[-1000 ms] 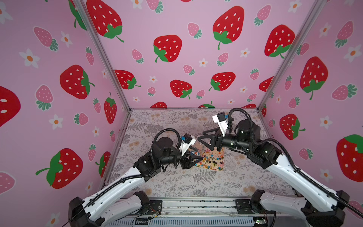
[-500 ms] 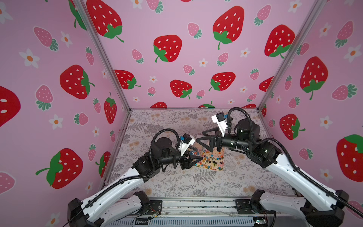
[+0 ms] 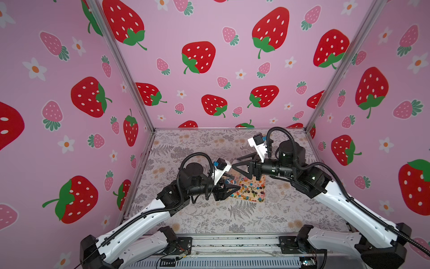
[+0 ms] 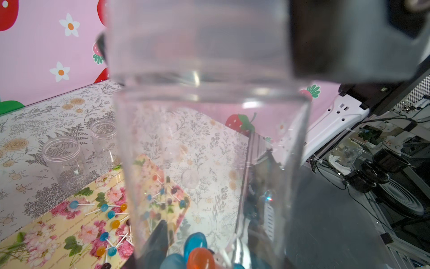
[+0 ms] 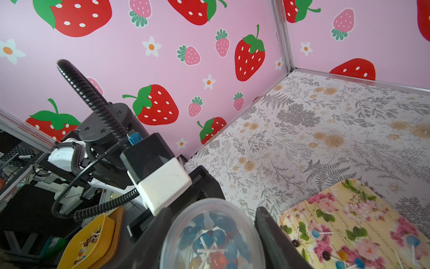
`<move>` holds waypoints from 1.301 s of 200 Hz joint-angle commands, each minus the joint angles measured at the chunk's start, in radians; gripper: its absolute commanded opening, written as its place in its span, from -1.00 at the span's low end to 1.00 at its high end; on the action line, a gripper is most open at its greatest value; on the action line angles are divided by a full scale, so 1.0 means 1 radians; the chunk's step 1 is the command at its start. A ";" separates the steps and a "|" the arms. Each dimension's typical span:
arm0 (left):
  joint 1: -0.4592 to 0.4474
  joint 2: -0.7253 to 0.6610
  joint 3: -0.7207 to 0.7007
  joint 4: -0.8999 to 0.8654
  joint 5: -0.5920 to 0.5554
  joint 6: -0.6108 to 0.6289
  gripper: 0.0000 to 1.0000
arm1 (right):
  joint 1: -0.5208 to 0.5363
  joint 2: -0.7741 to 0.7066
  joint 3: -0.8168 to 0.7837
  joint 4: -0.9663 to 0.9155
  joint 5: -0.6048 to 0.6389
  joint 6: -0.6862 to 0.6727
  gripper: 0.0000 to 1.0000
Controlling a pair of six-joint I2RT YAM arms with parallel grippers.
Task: Pour the candies out of the jar
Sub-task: Unscrew the lid from the jar.
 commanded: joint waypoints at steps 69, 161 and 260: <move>-0.003 -0.001 0.089 0.020 0.248 -0.081 0.02 | -0.090 0.098 0.275 0.013 -0.574 -0.397 0.02; -0.005 -0.018 0.089 0.016 0.203 -0.067 0.02 | -0.116 0.122 0.310 0.000 -0.685 -0.457 0.12; -0.007 -0.066 0.048 0.024 0.042 -0.033 0.02 | -0.116 0.015 0.261 -0.108 -0.299 -0.252 0.86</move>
